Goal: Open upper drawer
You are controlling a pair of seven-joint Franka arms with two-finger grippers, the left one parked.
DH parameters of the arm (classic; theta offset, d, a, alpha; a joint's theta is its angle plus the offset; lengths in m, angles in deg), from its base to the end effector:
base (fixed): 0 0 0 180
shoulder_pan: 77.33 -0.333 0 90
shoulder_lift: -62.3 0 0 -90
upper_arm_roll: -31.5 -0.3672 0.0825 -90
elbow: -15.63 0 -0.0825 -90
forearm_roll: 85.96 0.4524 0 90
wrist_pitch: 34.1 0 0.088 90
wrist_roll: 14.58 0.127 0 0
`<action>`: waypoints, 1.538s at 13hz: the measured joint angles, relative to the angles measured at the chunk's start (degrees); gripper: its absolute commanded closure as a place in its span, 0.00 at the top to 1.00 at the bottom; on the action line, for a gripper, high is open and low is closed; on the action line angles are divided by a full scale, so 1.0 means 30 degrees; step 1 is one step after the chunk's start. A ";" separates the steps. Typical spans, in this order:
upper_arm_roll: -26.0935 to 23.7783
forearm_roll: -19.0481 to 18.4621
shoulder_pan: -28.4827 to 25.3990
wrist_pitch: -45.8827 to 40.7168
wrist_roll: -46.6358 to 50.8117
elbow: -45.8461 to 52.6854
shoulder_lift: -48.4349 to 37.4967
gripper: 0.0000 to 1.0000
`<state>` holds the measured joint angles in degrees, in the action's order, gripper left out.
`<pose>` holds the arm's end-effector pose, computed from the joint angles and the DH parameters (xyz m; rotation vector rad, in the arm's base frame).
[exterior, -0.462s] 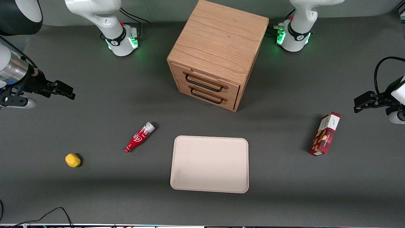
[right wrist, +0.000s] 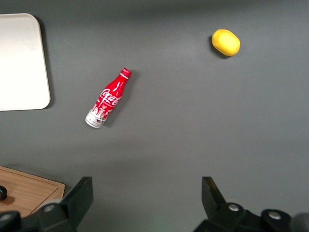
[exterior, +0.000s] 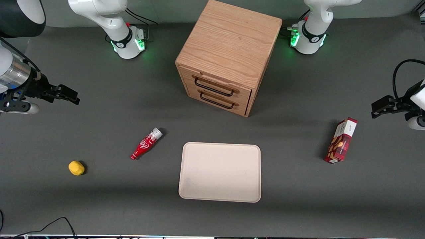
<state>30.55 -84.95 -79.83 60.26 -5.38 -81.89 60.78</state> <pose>0.6144 0.0393 0.6076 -3.1233 0.1594 0.0474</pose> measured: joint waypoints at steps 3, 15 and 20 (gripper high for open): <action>-0.2078 0.0259 -0.0223 -0.0229 -0.0414 0.1531 0.0703 1.00; -0.9735 -0.1541 -0.4536 0.1274 -0.3953 0.5917 0.6635 1.00; -1.0138 -0.1543 -0.4459 0.1926 -0.7678 0.5972 0.8919 1.00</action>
<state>0.13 -89.58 -93.20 66.04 -28.41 -63.97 87.53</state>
